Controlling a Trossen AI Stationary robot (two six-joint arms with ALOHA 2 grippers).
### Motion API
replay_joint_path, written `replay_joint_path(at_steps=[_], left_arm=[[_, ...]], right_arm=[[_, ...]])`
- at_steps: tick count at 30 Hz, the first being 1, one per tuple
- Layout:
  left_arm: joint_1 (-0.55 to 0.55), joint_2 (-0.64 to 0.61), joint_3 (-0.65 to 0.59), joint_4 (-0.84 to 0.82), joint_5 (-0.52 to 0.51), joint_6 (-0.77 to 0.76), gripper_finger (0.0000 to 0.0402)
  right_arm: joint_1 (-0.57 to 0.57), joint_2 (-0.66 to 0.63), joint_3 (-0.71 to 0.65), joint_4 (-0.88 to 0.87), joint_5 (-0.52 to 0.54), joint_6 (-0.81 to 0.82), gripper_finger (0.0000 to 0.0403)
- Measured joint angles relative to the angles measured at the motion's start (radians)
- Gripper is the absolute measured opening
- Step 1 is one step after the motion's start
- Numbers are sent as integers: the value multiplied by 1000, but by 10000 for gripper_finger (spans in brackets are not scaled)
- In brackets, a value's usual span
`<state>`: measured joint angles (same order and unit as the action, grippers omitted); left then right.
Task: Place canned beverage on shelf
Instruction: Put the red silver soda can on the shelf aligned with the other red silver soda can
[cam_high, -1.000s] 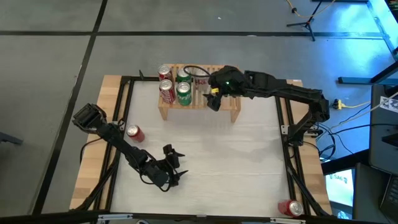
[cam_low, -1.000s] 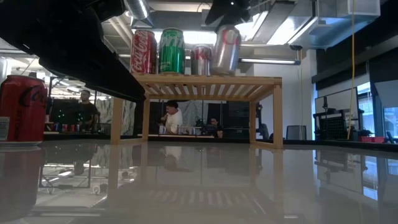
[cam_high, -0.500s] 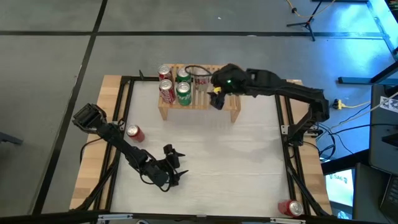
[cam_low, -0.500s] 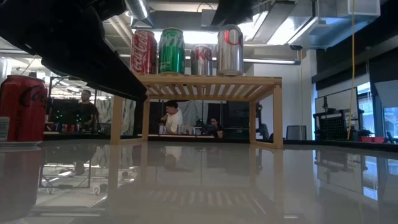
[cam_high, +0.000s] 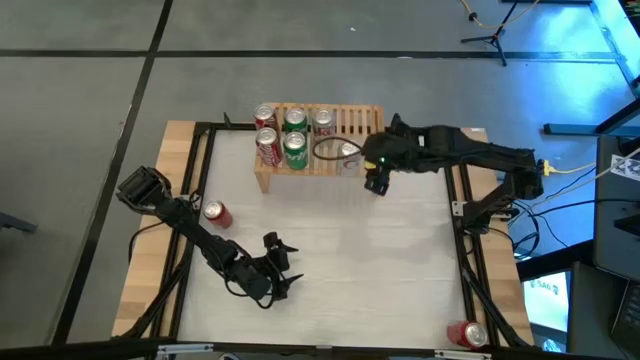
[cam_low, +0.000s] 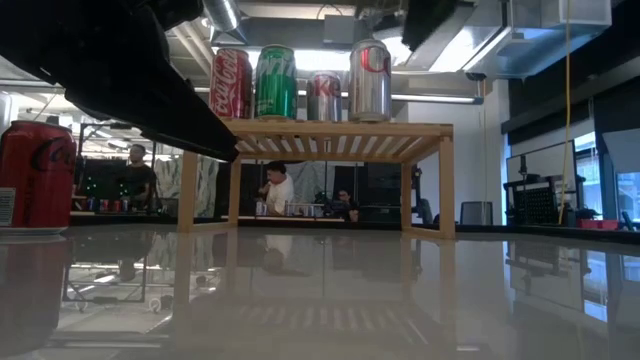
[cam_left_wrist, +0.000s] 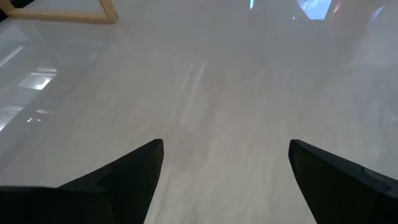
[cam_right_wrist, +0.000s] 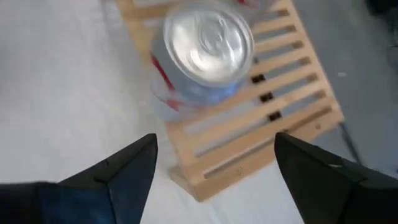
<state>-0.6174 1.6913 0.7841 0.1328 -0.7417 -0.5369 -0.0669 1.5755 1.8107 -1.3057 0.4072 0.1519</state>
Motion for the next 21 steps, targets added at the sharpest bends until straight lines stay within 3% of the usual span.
replay_joint_path(at_steps=[7, 15, 18, 21], left_arm=[[-1, 0, 0, 4, 3, -10, 337], [-1, 0, 0, 3, 4, -4, 337], [-1, 0, 0, 3, 4, -9, 337], [-12, 0, 0, 3, 3, -10, 337]], right_arm=[[15, -54, -245, 116, 30, -16, 317], [14, -163, -284, 88, 55, -29, 317], [14, -284, -346, 240, 44, -61, 317], [14, -415, -498, 479, -27, -108, 317]])
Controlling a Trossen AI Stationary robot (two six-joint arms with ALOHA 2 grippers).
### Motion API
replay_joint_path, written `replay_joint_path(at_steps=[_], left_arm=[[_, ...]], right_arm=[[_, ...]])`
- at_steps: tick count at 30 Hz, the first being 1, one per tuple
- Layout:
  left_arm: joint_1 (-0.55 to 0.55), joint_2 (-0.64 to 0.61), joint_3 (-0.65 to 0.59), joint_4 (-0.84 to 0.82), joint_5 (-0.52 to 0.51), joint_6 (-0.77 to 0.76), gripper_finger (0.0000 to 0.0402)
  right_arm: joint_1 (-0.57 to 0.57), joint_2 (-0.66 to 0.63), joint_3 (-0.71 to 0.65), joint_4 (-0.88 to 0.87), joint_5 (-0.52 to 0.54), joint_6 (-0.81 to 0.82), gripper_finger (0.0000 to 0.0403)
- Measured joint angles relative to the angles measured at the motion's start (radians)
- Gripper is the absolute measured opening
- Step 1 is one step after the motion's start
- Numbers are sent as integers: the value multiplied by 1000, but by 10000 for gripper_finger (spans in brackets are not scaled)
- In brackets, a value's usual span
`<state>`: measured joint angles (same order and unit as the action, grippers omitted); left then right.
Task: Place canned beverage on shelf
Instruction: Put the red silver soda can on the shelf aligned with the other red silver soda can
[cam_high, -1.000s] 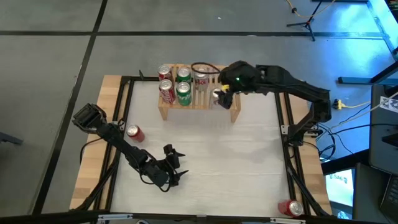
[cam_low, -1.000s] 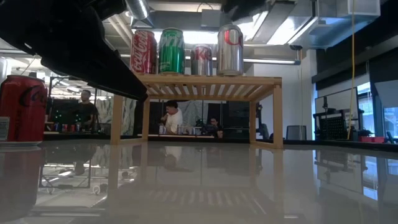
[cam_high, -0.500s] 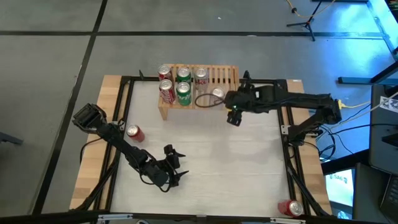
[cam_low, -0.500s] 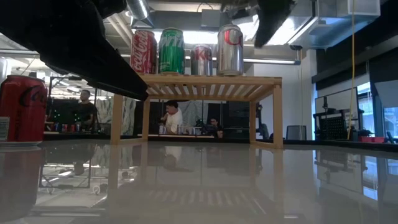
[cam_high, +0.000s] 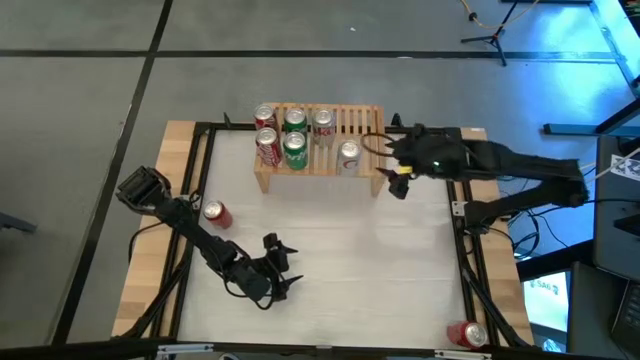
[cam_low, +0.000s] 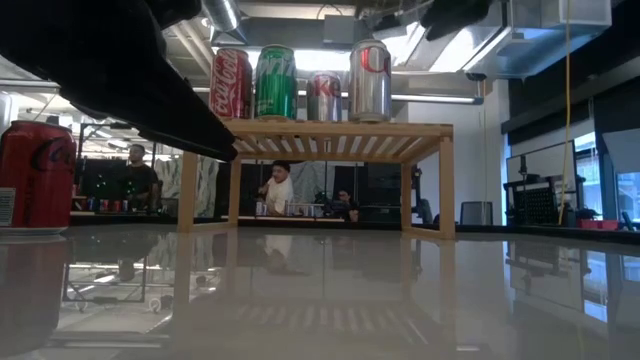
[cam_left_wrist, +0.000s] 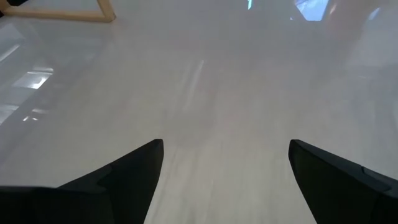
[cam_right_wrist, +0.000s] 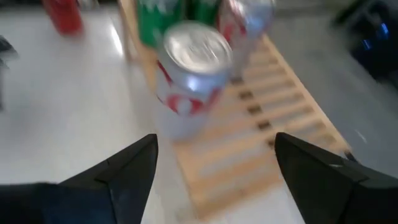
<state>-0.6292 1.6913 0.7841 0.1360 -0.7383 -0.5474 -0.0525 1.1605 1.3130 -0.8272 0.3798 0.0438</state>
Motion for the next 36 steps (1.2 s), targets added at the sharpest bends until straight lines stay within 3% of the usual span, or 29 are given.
replay_joint_path(at_steps=[6, 12, 23, 30, 36], left_arm=[[-16, 0, 0, 4, -9, 0, 337], [-5, 0, 0, 10, -11, 1, 337], [16, 0, 0, 12, -2, 19, 337], [6, 0, 0, 15, 0, 18, 337], [-2, 0, 0, 15, 0, 18, 337]], right_arm=[[0, -177, -322, 379, 37, -24, 317], [0, -179, -479, 524, -2, -25, 317], [0, -120, -477, 545, 26, -76, 321], [0, -75, -467, 545, 46, -73, 393], [0, -69, -467, 547, -13, -3, 344]])
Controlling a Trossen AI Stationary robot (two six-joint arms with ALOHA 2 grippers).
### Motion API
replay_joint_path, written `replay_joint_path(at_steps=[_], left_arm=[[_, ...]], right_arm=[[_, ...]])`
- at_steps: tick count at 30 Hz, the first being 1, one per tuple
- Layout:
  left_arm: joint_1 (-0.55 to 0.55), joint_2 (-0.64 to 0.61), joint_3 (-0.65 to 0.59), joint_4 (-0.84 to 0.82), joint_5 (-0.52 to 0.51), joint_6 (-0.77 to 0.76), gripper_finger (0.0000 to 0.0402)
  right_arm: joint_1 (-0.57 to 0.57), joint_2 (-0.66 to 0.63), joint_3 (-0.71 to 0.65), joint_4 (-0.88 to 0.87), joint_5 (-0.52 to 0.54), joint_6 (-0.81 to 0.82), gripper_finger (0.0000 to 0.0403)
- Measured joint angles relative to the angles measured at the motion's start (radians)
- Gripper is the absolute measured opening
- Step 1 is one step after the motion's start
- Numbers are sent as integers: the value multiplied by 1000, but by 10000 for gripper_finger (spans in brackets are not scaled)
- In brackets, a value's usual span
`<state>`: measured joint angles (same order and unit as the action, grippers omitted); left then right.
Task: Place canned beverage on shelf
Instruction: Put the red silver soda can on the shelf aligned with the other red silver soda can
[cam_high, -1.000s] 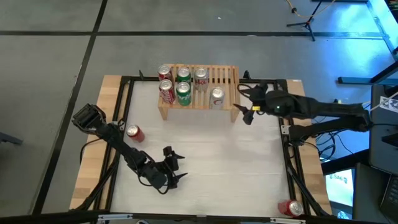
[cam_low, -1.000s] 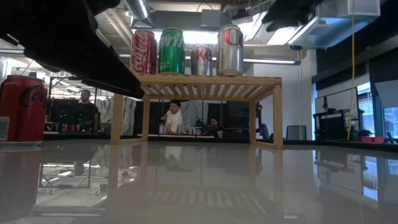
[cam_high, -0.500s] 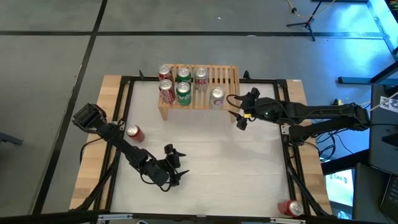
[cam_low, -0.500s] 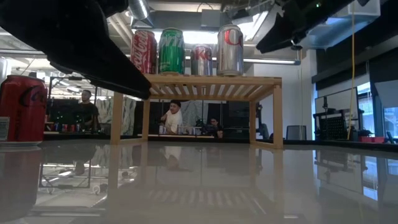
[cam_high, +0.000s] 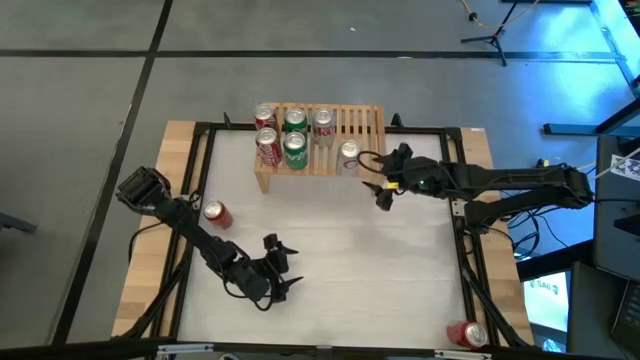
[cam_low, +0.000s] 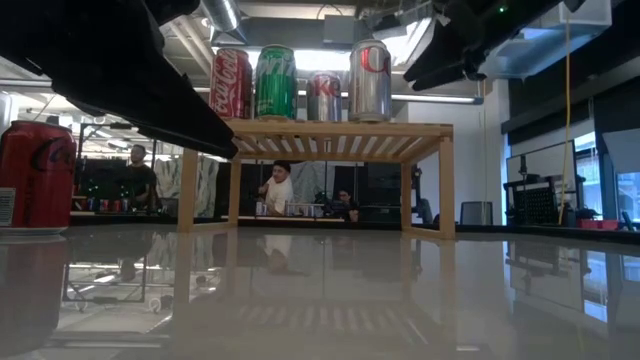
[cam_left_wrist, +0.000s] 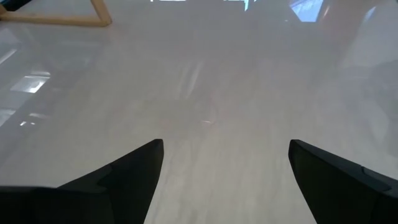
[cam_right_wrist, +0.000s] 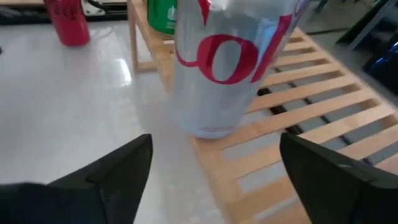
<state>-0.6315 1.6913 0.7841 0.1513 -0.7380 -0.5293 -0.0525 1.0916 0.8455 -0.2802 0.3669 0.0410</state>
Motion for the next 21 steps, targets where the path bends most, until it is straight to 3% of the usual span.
replay_joint_path(at_steps=[5, 14, 21], left_arm=[[0, 0, 0, 0, 0, -5, 337], [0, 0, 0, -6, -3, -10, 337], [0, 0, 0, -1, -4, -8, 337]], right_arm=[[0, 8, -6, 49, -38, 5, 320], [0, 56, -58, 335, -44, -69, 312], [0, 96, -75, 392, 37, -80, 312]])
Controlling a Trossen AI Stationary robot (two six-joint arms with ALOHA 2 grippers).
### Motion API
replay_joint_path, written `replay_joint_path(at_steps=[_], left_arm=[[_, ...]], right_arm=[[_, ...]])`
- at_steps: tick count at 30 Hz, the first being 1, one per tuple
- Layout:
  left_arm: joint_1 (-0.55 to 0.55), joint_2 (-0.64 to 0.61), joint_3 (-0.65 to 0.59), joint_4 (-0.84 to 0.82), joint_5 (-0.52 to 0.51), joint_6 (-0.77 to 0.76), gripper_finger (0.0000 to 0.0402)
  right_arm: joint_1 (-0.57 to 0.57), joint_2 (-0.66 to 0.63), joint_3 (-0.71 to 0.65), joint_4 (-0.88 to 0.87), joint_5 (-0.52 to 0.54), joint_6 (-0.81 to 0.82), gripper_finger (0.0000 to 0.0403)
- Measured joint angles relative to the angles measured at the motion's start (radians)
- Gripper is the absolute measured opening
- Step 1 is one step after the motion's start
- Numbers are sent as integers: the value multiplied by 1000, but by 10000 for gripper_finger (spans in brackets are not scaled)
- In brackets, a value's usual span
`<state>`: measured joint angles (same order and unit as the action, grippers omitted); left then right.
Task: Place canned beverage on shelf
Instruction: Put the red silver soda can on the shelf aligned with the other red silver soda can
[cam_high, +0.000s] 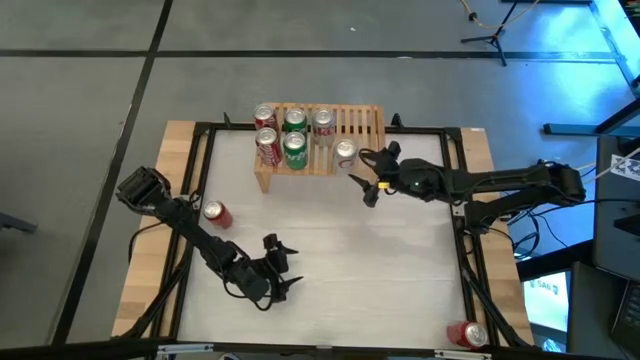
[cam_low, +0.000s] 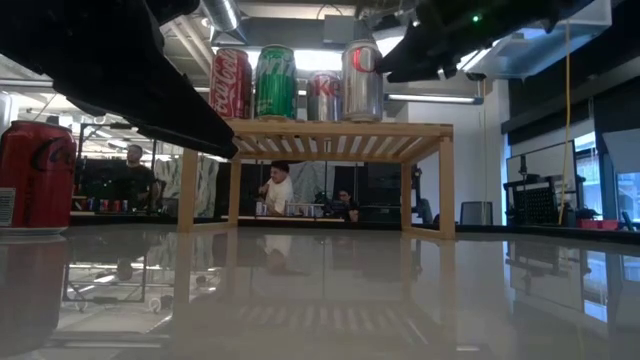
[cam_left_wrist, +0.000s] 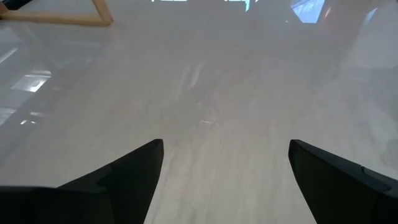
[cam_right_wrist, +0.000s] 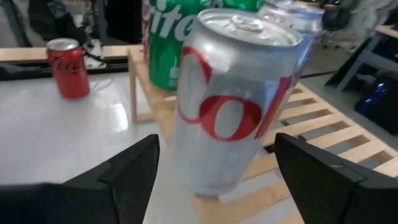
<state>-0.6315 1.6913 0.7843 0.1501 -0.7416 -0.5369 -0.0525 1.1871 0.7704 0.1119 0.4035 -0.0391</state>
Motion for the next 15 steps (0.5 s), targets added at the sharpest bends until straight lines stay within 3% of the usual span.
replay_joint_path(at_steps=[4, 15], left_arm=[[0, 0, 0, 1, 0, 0, 337], [1, 0, 0, 1, 0, 3, 337]], right_arm=[[0, 4, 0, -2, 47, -4, 312], [0, 90, 1, 145, 42, -51, 312]])
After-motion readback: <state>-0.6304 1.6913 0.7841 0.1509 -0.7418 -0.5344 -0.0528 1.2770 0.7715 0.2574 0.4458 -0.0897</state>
